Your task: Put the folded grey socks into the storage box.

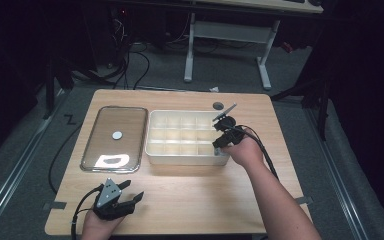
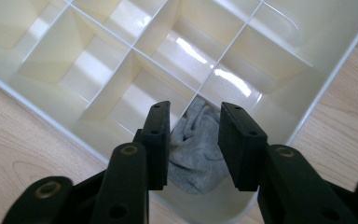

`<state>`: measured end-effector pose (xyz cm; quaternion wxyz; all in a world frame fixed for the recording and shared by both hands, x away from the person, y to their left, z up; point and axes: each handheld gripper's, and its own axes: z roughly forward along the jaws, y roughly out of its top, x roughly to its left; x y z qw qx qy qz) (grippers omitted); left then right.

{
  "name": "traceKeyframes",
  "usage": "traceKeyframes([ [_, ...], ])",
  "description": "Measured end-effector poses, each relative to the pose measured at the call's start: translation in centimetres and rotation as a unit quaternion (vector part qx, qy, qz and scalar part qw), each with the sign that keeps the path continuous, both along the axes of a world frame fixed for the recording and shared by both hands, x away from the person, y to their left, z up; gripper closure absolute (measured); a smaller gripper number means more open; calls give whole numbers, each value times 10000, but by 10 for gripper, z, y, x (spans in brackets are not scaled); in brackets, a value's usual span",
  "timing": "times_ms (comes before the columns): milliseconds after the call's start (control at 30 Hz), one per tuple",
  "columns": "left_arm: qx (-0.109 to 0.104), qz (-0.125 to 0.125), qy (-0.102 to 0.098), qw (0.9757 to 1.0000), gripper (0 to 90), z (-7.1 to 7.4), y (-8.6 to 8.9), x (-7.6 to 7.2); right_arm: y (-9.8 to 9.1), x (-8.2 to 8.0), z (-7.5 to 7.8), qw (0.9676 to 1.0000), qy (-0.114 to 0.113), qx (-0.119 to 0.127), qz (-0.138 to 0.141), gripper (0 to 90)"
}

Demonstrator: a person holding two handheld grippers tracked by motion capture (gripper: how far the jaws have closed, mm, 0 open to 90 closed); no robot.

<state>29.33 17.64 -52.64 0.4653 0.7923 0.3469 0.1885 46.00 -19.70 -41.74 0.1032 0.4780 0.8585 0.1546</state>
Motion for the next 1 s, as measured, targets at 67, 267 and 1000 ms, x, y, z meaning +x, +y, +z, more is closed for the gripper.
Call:
traceKeyframes([
  [67, -5, 12, -11, 10000, 369, 0, 0, -1, 1, -7, 1, 9999, -157, -47, -17, 601],
  [267, -14, 15, 18, 10000, 373, -1, 3, -4, -5, -27, 6, 9966, -592, 524, -222, 484],
  [1000, -82, 128, 29, 9999, 349, -3, 1, -2, -45, -116, -55, 9750, -1619, 1457, -450, 290],
])
